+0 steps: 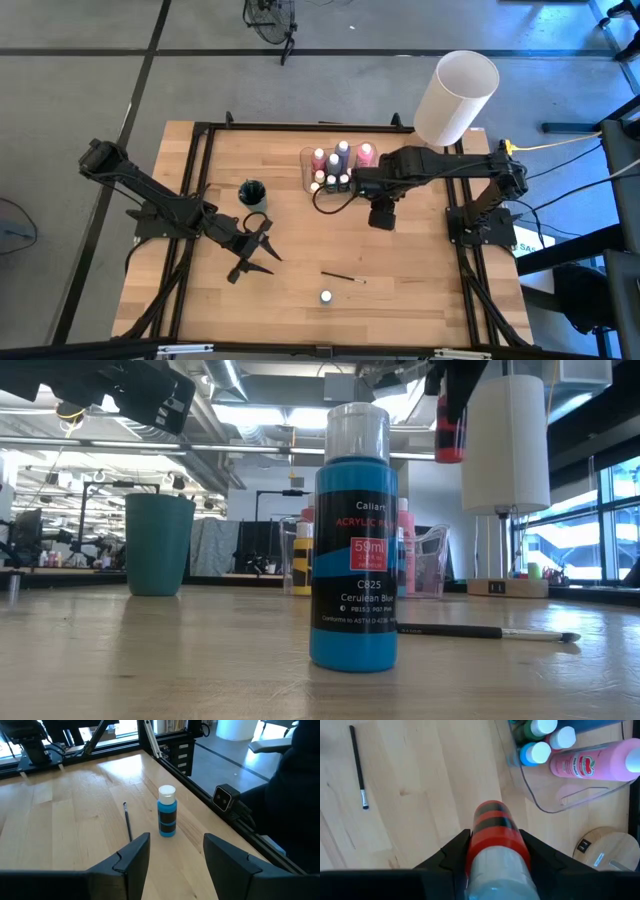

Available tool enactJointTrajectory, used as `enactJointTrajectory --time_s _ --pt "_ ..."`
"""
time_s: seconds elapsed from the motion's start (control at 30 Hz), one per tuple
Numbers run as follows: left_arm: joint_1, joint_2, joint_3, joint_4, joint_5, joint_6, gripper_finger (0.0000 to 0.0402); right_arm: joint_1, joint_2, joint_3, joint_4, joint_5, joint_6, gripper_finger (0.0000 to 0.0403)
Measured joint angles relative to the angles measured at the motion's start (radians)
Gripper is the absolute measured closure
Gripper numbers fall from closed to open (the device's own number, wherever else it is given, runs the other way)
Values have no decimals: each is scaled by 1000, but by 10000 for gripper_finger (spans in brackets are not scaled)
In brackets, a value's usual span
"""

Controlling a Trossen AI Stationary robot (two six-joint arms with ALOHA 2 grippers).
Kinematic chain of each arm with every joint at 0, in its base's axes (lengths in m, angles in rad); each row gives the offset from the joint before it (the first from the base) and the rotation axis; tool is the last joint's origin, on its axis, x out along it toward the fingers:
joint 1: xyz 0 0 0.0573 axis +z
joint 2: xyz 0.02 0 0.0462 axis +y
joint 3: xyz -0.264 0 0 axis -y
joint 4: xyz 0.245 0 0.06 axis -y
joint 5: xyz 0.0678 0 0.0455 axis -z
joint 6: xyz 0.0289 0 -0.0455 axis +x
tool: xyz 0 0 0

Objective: Pick & Place Paint Supplies
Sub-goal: Put the red paint bottle into the transparent bin

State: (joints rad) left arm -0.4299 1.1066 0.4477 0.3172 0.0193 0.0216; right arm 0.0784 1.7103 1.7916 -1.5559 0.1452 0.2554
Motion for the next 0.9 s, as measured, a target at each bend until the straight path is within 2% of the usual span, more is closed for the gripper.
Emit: enactJointTrajectory --time_s 0.4,0.9 --pt "0 0 0 0 0 0 221 3 0 0 -7 0 71 259" --pt "0 0 0 0 0 0 221 2 0 0 61 1 29 259"
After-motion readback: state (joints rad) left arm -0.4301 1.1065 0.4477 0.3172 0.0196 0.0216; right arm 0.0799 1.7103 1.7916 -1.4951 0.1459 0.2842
